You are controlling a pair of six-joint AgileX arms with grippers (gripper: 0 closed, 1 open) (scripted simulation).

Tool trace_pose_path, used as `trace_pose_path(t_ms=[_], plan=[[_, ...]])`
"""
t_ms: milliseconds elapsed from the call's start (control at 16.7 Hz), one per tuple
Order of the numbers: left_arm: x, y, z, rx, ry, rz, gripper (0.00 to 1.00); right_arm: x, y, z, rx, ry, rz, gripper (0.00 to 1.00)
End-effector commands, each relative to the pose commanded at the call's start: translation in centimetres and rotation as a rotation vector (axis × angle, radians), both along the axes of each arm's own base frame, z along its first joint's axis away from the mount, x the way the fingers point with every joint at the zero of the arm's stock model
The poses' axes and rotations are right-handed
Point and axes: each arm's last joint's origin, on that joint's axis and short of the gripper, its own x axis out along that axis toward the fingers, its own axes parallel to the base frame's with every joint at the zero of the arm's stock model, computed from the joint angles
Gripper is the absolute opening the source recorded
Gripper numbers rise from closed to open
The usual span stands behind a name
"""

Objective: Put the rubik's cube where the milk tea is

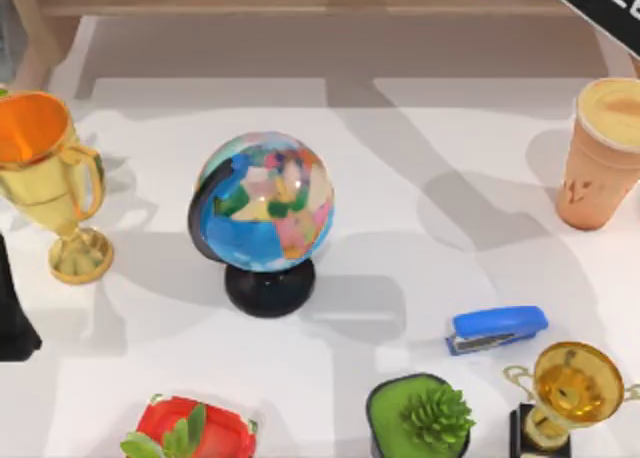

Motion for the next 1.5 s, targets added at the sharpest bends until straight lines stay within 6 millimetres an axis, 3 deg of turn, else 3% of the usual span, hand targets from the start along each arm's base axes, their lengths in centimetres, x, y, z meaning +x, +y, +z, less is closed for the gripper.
trace_pose_path(t_ms=[360, 660, 1440, 1500], plan=[[0.0, 0.0, 0.0, 0.000, 0.000, 0.000, 1.00, 2.0, 0.3, -0.8, 0.002, 0.000, 0.000, 1.00], [0.0, 0.0, 0.0, 0.000, 0.000, 0.000, 1.00, 2.2, 0.4, -1.0, 0.001, 0.002, -0.001, 1.00], [0.0, 0.0, 0.0, 0.000, 0.000, 0.000, 1.00, 2.2, 0.4, -1.0, 0.001, 0.002, -0.001, 0.02], [0.0, 0.0, 0.0, 0.000, 0.000, 0.000, 1.00, 2.2, 0.4, -1.0, 0.001, 0.002, -0.001, 0.00]])
